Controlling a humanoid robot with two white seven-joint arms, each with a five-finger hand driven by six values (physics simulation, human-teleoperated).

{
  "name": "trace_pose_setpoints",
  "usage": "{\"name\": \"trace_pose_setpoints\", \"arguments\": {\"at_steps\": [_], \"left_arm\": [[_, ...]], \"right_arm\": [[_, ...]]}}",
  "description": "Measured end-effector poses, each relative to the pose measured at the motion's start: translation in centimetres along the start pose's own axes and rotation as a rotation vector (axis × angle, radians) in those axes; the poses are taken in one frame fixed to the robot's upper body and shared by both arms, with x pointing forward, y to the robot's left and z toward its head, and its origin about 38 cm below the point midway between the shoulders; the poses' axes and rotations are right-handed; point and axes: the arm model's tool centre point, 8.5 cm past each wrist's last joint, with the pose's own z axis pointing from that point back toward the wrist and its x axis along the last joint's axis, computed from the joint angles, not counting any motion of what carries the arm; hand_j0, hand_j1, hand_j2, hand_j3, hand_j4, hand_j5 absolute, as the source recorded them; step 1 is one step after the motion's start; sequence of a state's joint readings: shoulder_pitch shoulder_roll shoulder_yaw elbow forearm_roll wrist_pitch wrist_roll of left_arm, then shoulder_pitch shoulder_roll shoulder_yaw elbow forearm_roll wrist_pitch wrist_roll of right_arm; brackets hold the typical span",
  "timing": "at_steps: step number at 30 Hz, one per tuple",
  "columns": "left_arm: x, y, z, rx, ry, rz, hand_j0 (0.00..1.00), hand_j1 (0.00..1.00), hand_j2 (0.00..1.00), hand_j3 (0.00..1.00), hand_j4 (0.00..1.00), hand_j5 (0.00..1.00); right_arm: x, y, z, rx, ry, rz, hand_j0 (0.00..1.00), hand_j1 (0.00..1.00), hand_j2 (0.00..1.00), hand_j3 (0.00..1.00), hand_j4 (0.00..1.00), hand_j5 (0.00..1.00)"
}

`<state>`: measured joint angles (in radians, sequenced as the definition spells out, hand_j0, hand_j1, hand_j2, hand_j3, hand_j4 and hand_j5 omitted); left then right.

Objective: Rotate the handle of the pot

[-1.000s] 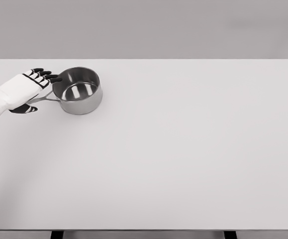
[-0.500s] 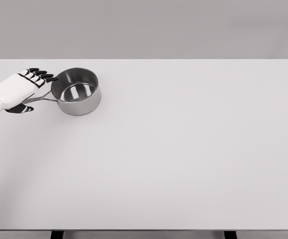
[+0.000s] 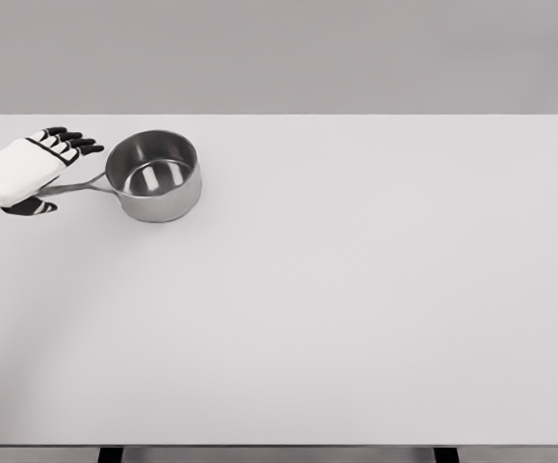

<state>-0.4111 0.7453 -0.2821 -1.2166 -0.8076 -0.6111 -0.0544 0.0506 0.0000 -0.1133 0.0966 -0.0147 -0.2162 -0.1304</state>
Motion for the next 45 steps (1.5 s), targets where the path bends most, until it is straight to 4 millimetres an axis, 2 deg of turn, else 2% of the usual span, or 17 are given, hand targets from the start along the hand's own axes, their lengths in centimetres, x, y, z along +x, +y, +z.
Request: {"name": "trace_pose_setpoints", "arguments": {"at_steps": [12, 20, 45], "left_arm": [[-0.6, -0.3, 0.2, -0.009, 0.019, 0.007, 1.0, 1.0, 1.0, 1.0, 1.0, 1.0], [-1.0, 0.3, 0.0, 0.004, 0.026, 0.004, 1.0, 1.0, 1.0, 1.0, 1.0, 1.0], [-2.5, 0.3, 0.1, -0.004, 0.068, 0.016, 1.0, 1.0, 1.0, 1.0, 1.0, 1.0]], "right_arm": [[0.0, 0.0, 0.0, 0.0, 0.0, 0.0, 1.0, 1.0, 1.0, 1.0, 1.0, 1.0], [0.0, 0.0, 0.0, 0.0, 0.0, 0.0, 1.0, 1.0, 1.0, 1.0, 1.0, 1.0], [0.0, 0.0, 0.0, 0.0, 0.0, 0.0, 1.0, 1.0, 1.0, 1.0, 1.0, 1.0]]}}
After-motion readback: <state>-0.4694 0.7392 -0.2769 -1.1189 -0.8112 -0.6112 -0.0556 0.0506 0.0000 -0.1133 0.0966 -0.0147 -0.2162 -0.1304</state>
